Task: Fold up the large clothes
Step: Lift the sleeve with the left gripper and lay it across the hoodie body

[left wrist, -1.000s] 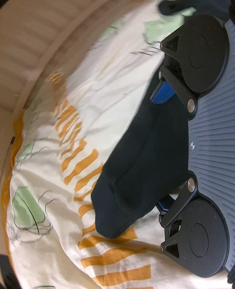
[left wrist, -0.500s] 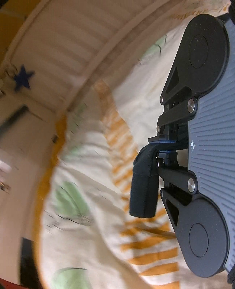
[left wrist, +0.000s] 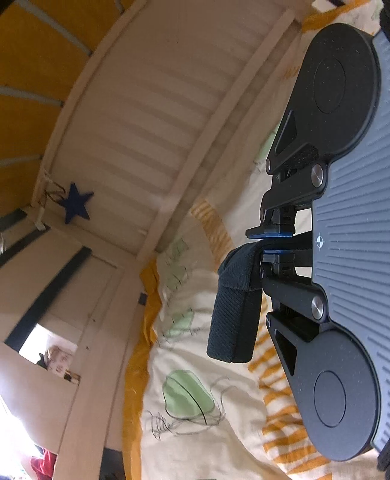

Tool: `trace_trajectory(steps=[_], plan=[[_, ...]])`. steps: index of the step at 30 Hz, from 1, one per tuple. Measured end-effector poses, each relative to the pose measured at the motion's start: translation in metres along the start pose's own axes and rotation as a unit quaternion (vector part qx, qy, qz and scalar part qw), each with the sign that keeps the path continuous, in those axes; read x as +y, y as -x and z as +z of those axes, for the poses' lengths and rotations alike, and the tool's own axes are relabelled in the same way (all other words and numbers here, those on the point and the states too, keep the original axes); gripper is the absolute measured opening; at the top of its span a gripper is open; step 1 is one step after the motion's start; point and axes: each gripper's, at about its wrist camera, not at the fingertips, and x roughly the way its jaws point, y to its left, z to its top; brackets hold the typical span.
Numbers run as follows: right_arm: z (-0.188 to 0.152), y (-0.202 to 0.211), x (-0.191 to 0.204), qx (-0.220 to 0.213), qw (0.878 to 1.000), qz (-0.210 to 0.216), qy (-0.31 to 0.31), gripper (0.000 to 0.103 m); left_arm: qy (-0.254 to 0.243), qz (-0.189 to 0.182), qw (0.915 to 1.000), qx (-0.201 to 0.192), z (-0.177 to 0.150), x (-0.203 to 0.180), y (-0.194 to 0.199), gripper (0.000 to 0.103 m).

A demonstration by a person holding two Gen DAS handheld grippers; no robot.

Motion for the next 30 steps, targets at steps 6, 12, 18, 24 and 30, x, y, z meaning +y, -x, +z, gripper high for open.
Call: trace_trajectory(steps=[6, 12, 18, 24, 30], plan=[[-0.012, -0.018, 0.007, 0.016, 1.0, -0.007, 0.01, 0.04, -0.022, -0.043, 0.9988, -0.005, -0.002, -0.026, 0.009, 0.006], [-0.004, -0.009, -0.004, 0.013, 1.0, 0.011, -0.022, 0.045, -0.043, -0.101, 0.9939, 0.007, -0.007, -0.068, 0.021, 0.006], [-0.014, 0.056, -0.051, -0.015, 0.995, 0.007, -0.099, 0.06, -0.06, -0.163, 0.984, 0.039, -0.023, -0.12, 0.027, 0.006], [-0.05, 0.12, -0.106, -0.006, 0.989, -0.039, -0.144, 0.064, -0.098, -0.228, 0.9634, 0.102, -0.066, -0.189, 0.024, 0.006], [-0.086, 0.175, -0.154, -0.011, 0.975, -0.084, -0.204, 0.067, -0.144, -0.258, 0.9382, 0.181, -0.141, -0.246, 0.009, 0.007]])
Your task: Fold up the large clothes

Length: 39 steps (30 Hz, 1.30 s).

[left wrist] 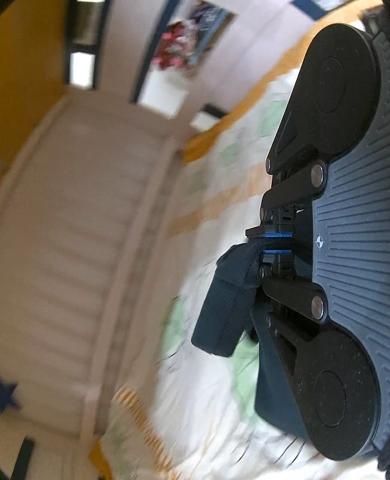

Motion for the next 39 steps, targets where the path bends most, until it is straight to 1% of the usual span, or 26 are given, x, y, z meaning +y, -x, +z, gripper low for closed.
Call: trace_trajectory(steps=[4, 5, 8, 9, 10, 12, 14, 15, 16, 17, 19, 24, 27, 29, 30, 31, 33, 35, 37, 39], plan=[[-0.011, 0.024, -0.034, -0.001, 0.999, -0.02, -0.042, 0.068, -0.021, -0.01, 0.9978, 0.061, -0.044, -0.024, -0.045, 0.007], [-0.014, 0.028, -0.041, 0.0, 0.998, -0.024, -0.051, 0.068, -0.021, -0.009, 0.9969, 0.075, -0.048, -0.026, -0.054, 0.007], [-0.022, 0.037, -0.059, 0.002, 0.997, -0.034, -0.075, 0.069, -0.014, -0.003, 0.9922, 0.124, -0.076, -0.033, -0.077, 0.01], [-0.024, 0.039, -0.062, 0.003, 0.996, -0.036, -0.081, 0.069, -0.012, -0.004, 0.9908, 0.135, -0.083, -0.036, -0.08, 0.016], [-0.025, 0.042, -0.066, 0.003, 0.995, -0.038, -0.087, 0.07, -0.009, -0.008, 0.9895, 0.144, -0.09, -0.034, -0.083, 0.025], [-0.028, 0.044, -0.072, 0.003, 0.995, -0.043, -0.095, 0.073, -0.011, -0.02, 0.9881, 0.152, -0.097, -0.038, -0.08, 0.032], [-0.029, 0.045, -0.076, 0.002, 0.993, -0.045, -0.104, 0.075, -0.022, -0.03, 0.9866, 0.159, -0.1, -0.038, -0.071, 0.046], [-0.03, 0.046, -0.079, 0.002, 0.993, -0.046, -0.108, 0.077, -0.028, -0.032, 0.9859, 0.162, -0.102, -0.036, -0.066, 0.065], [-0.03, 0.046, -0.081, 0.001, 0.993, -0.049, -0.112, 0.078, -0.031, -0.035, 0.9858, 0.162, -0.105, -0.041, -0.059, 0.081], [-0.03, 0.046, -0.082, 0.0, 0.992, -0.051, -0.114, 0.078, -0.035, -0.039, 0.986, 0.158, -0.107, -0.04, -0.052, 0.085], [-0.03, 0.046, -0.082, 0.0, 0.991, -0.056, -0.118, 0.082, -0.046, -0.04, 0.9856, 0.158, -0.113, -0.035, -0.038, 0.087], [-0.03, 0.047, -0.078, -0.002, 0.992, -0.062, -0.109, 0.083, -0.076, -0.025, 0.9853, 0.151, -0.119, -0.025, -0.008, 0.088], [-0.025, 0.045, -0.074, -0.003, 0.993, -0.063, -0.099, 0.084, -0.082, -0.009, 0.9879, 0.132, -0.115, -0.01, 0.011, 0.088], [-0.018, 0.043, -0.066, -0.009, 0.995, -0.062, -0.084, 0.085, -0.085, 0.02, 0.9904, 0.107, -0.109, 0.005, 0.025, 0.088], [-0.014, 0.042, -0.061, -0.011, 0.995, -0.061, -0.074, 0.088, -0.085, 0.037, 0.9911, 0.096, -0.105, 0.011, 0.028, 0.088], [-0.009, 0.04, -0.054, -0.015, 0.996, -0.058, -0.064, 0.091, -0.082, 0.057, 0.9916, 0.083, -0.101, 0.02, 0.032, 0.088], [0.0, 0.036, -0.041, -0.023, 0.998, -0.047, -0.047, 0.092, -0.069, 0.091, 0.991, 0.069, -0.093, 0.038, 0.034, 0.088], [0.01, 0.028, -0.025, -0.03, 0.998, -0.037, -0.029, 0.093, -0.056, 0.13, 0.9876, 0.069, -0.087, 0.056, 0.031, 0.089], [0.017, 0.017, -0.008, -0.034, 0.999, -0.034, -0.006, 0.095, -0.046, 0.167, 0.9822, 0.074, -0.084, 0.072, 0.025, 0.088], [0.021, 0.005, 0.006, -0.032, 0.999, -0.038, 0.014, 0.095, -0.038, 0.188, 0.9778, 0.084, -0.084, 0.086, 0.019, 0.088]])
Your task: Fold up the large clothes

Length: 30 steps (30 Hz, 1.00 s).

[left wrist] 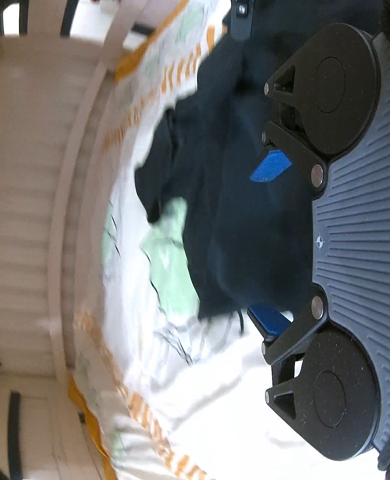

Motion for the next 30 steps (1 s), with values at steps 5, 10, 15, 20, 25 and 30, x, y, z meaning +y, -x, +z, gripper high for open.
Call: trace_trajectory(steps=[5, 10, 15, 20, 25, 30], plan=[[0.003, -0.028, 0.023, 0.018, 1.0, -0.004, 0.023, 0.095, 0.025, 0.022, 0.9962, 0.08, -0.021, 0.021, -0.035, 0.09], [0.001, -0.045, 0.027, 0.034, 0.999, -0.018, 0.034, 0.095, 0.032, 0.016, 0.9973, 0.064, -0.028, 0.021, -0.032, 0.092], [0.002, -0.041, 0.008, 0.025, 0.999, -0.043, 0.018, 0.094, 0.035, 0.009, 0.9975, 0.06, -0.031, 0.024, -0.037, 0.095], [-0.002, -0.021, -0.036, 0.016, 0.997, -0.061, -0.042, 0.094, 0.033, 0.009, 0.9978, 0.057, -0.035, 0.029, -0.038, 0.097], [-0.012, -0.006, -0.086, 0.022, 0.99, -0.071, -0.119, 0.094, 0.035, 0.006, 0.9979, 0.053, -0.036, 0.029, -0.039, 0.097], [-0.014, 0.004, -0.096, 0.009, 0.99, -0.046, -0.134, 0.093, 0.037, 0.004, 0.998, 0.051, -0.036, 0.03, -0.036, 0.098]])
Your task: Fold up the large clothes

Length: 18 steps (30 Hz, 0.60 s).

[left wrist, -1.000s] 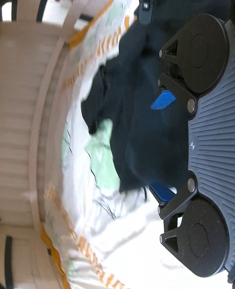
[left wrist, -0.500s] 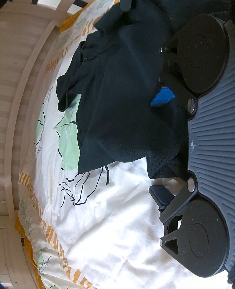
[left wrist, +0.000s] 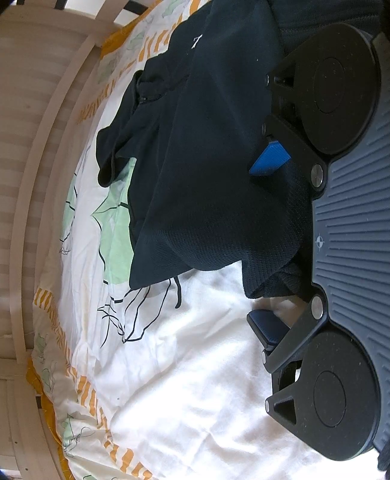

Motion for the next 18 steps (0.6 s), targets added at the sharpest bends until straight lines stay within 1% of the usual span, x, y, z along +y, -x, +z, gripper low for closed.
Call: trace_trajectory(steps=[5, 6, 8, 10, 11, 12, 13, 14, 15, 16, 18], plan=[[-0.002, -0.01, 0.016, 0.013, 0.999, 0.026, 0.03, 0.093, 0.005, -0.018, 0.9998, 0.011, 0.003, 0.006, 0.01, 0.097], [-0.003, -0.013, 0.019, 0.016, 0.999, 0.031, 0.037, 0.091, 0.005, -0.023, 0.9996, 0.015, 0.002, 0.009, 0.014, 0.097], [-0.007, -0.02, 0.025, 0.025, 0.998, 0.037, 0.048, 0.081, 0.005, -0.03, 0.9993, 0.021, 0.0, 0.015, 0.021, 0.097], [-0.012, -0.026, 0.03, 0.034, 0.997, 0.04, 0.056, 0.062, 0.01, -0.035, 0.9989, 0.031, -0.001, 0.02, 0.027, 0.097], [-0.015, -0.028, 0.033, 0.036, 0.997, 0.04, 0.062, 0.058, 0.014, -0.035, 0.9988, 0.033, 0.0, 0.023, 0.03, 0.097], [-0.017, -0.027, 0.035, 0.031, 0.997, 0.035, 0.069, 0.049, 0.017, -0.031, 0.9989, 0.029, 0.001, 0.025, 0.033, 0.097], [-0.019, -0.025, 0.037, 0.021, 0.996, 0.026, 0.08, 0.034, 0.019, -0.025, 0.9993, 0.021, 0.002, 0.027, 0.037, 0.097], [-0.019, -0.022, 0.038, 0.011, 0.996, 0.023, 0.088, 0.031, 0.017, -0.018, 0.9996, 0.011, 0.003, 0.028, 0.04, 0.097], [-0.019, -0.019, 0.036, 0.001, 0.996, 0.023, 0.087, 0.025, 0.015, -0.01, 0.9998, 0.0, 0.005, 0.03, 0.042, 0.097], [-0.018, -0.015, 0.032, -0.007, 0.997, 0.021, 0.08, 0.022, 0.013, -0.001, 0.9999, -0.011, 0.007, 0.032, 0.043, 0.097], [-0.015, -0.014, 0.026, -0.009, 0.997, 0.001, 0.075, 0.019, 0.008, 0.01, 0.9997, -0.02, 0.012, 0.035, 0.039, 0.097]])
